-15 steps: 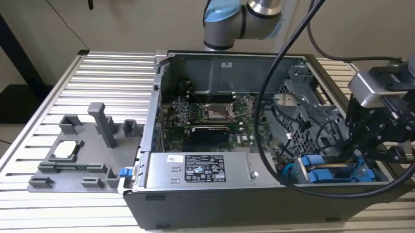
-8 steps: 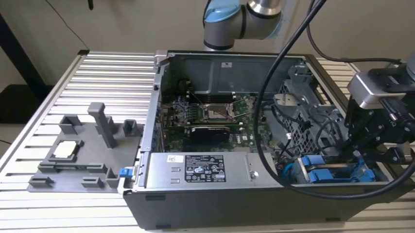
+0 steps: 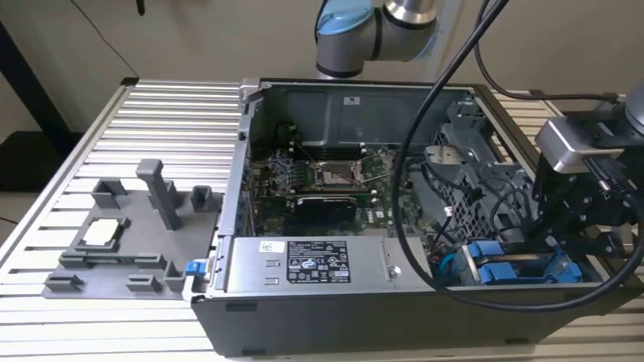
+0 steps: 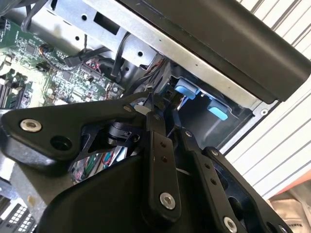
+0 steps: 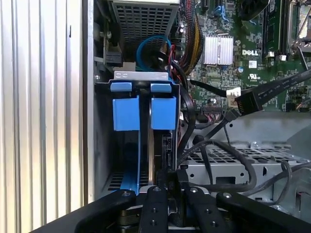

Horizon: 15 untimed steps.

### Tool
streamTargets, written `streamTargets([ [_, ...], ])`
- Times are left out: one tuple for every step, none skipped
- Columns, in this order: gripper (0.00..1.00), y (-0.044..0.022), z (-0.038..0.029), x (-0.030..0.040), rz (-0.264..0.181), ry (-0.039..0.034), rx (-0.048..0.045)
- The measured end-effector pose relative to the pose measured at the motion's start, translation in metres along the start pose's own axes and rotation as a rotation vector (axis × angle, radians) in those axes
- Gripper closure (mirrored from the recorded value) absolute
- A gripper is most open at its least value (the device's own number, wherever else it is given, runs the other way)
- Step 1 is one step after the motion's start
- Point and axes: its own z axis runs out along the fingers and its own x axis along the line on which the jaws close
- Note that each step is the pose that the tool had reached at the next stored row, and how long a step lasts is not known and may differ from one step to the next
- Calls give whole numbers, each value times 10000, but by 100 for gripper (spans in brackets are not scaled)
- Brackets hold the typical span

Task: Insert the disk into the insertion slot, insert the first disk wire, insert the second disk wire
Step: 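Insert the first disk wire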

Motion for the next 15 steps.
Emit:
streamTargets([
  [81, 0, 3, 2, 1, -4, -3],
  [80, 1, 7, 3, 3, -14, -15],
  [80, 1, 3, 3, 4, -13, -26],
  [80, 1, -18, 1, 4, -20, -39],
  [73, 2, -60, -2, 5, -19, -45],
  [73, 2, -111, -7, 5, -8, -47],
  [73, 3, -157, -11, 5, -8, -48],
  [73, 3, -200, -14, 6, -10, -48],
  [73, 4, -247, -19, 5, -8, -48],
  [73, 5, -293, -22, 5, -7, -48],
  [73, 6, -339, -26, 5, -8, -48],
  [73, 6, -384, -31, 5, -8, -48],
  [73, 7, -429, -34, 5, -7, -48],
  [73, 8, -472, -38, 5, -7, -48],
  [73, 8, -517, -42, 5, -9, -48],
])
